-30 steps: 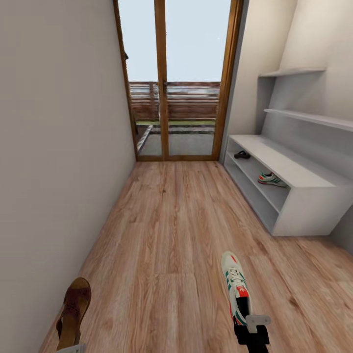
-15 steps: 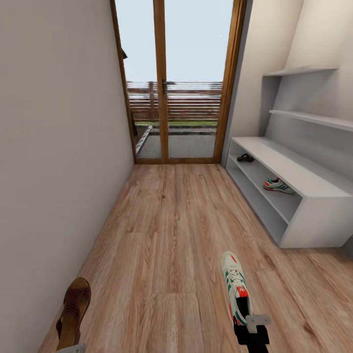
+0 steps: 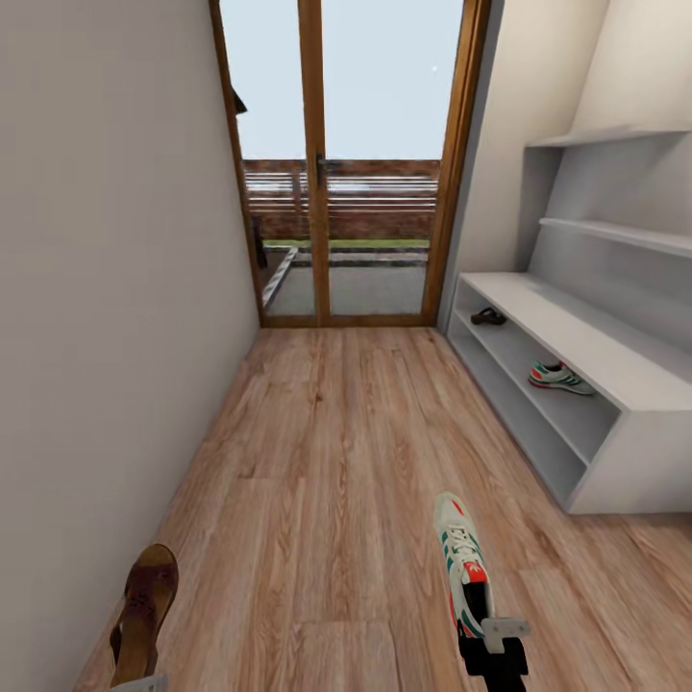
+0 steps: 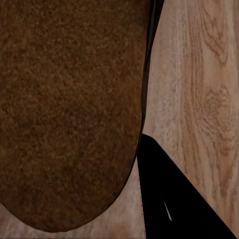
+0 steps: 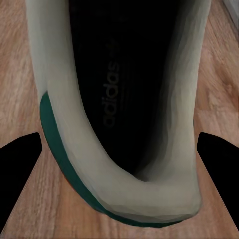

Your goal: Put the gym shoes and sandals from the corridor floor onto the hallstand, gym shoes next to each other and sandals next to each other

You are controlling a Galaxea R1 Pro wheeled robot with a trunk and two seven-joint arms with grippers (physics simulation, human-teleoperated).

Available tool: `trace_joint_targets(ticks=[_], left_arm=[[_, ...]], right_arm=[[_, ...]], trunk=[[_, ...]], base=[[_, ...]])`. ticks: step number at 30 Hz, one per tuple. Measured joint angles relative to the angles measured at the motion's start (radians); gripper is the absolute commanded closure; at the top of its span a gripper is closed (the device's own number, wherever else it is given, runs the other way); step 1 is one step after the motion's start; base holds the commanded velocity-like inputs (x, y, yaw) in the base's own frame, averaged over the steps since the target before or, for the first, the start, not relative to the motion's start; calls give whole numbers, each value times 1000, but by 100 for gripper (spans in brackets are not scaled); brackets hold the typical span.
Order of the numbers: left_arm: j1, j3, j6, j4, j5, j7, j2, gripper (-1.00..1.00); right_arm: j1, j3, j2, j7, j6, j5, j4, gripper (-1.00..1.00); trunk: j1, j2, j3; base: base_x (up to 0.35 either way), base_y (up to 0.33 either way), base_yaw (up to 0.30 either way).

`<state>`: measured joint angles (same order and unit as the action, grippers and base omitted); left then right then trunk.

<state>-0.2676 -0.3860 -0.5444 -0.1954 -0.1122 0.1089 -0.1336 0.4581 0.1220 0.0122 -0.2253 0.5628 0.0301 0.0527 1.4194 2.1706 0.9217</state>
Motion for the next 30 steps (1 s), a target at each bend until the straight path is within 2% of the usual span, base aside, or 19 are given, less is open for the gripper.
trace_joint_targets(ticks=[30], left_arm=[[0, 0, 0, 0, 1, 0, 0, 100]], right_arm=[[0, 0, 0, 0, 0, 0, 0, 100]], trunk=[[0, 0, 0]], base=[[338, 0, 0]])
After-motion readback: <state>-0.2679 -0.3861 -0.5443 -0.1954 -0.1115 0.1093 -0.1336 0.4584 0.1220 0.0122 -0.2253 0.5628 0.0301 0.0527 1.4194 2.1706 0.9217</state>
